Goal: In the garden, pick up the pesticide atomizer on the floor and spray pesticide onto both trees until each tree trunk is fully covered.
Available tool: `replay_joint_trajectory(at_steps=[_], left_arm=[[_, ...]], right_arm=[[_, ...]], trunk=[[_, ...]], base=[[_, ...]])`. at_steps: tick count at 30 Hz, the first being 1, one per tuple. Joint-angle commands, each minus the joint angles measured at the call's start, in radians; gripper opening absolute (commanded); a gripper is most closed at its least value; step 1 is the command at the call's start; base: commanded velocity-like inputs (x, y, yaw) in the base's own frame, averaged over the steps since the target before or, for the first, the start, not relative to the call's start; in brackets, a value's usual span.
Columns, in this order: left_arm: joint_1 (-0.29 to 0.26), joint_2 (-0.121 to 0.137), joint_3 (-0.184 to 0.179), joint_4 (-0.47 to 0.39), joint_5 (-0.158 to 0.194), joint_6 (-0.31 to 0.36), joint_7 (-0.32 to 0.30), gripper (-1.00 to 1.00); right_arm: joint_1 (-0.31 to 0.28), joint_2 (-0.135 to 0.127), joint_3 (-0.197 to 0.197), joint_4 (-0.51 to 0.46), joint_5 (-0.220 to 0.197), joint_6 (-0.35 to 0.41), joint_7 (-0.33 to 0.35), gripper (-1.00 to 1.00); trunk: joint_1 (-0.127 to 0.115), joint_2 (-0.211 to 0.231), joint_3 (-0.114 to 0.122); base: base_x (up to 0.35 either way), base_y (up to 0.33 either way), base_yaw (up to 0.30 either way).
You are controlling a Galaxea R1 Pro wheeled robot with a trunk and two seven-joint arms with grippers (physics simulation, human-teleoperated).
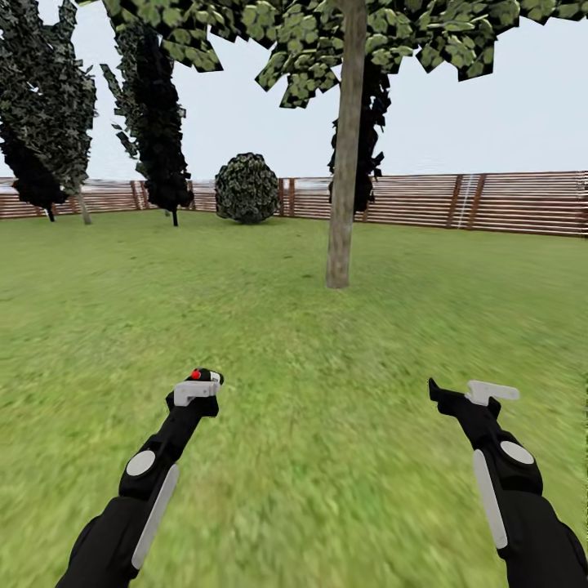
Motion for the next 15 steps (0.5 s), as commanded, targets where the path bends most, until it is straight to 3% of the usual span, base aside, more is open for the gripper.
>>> replay_joint_trajectory(at_steps=[1,15], left_arm=[[0.000,0.000,0.001,-0.001,0.007,0.006,-0.004,-1.00],[0.000,0.000,0.000,-0.001,0.007,0.006,-0.004,-1.00]], right_arm=[[-0.001,0.000,-0.001,-0.001,0.000,0.005,0.003,1.00],[-0.001,0.000,0.001,0.000,0.000,0.005,0.003,1.00]], trunk=[[0.000,0.000,0.000],[0.000,0.000,0.003]], base=[[0.329,0.000,-0.192],[0.329,0.000,-0.030]])
